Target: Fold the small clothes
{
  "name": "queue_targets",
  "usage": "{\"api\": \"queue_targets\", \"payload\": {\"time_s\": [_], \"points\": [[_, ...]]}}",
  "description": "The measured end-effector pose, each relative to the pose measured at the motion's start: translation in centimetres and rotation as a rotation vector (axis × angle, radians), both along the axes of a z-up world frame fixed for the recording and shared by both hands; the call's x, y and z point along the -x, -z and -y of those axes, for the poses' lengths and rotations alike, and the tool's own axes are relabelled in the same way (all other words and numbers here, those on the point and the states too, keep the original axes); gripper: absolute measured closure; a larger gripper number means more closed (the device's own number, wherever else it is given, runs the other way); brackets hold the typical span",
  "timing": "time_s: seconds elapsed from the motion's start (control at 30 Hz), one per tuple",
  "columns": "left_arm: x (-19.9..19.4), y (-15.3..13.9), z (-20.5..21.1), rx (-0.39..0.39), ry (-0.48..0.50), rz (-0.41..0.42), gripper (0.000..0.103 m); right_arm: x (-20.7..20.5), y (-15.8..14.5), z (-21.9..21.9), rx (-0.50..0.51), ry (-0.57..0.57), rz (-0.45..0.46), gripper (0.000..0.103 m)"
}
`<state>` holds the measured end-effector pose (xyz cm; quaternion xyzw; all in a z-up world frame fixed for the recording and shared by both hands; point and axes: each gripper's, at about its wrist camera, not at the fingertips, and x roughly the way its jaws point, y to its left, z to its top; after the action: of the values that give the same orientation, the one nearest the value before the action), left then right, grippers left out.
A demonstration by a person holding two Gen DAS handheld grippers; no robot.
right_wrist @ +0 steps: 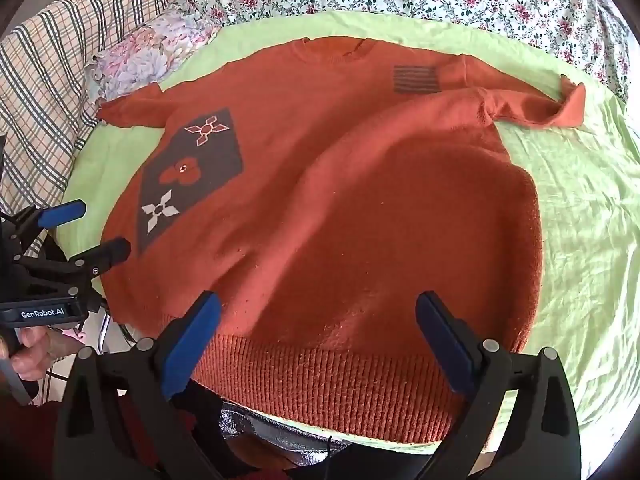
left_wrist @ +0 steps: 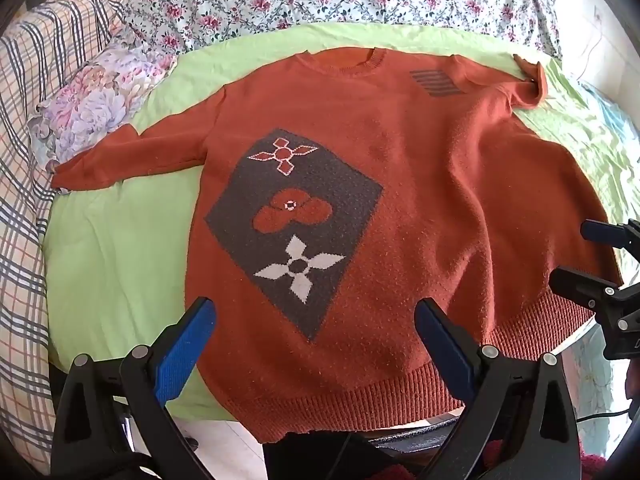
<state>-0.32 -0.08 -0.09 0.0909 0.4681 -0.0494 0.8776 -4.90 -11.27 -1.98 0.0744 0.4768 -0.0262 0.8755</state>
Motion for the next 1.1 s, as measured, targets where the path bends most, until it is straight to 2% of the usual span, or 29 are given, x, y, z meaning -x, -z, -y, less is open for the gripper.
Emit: {"api": "queue_targets", "payload": {"time_s": [0.67,1.1], "points": [[-0.64,0.22,-0.18,0.016,-0.004,-0.014,0.003,-0.15,-0.16,-0.42,-0.007,0.006,0.029,0.005],[-0.77,0.42,-0.21,0.025,-0.006,-0.009,0.003,-0.28,-0.06,-0.55,-0.01,0.011,0.017,0.005]]}}
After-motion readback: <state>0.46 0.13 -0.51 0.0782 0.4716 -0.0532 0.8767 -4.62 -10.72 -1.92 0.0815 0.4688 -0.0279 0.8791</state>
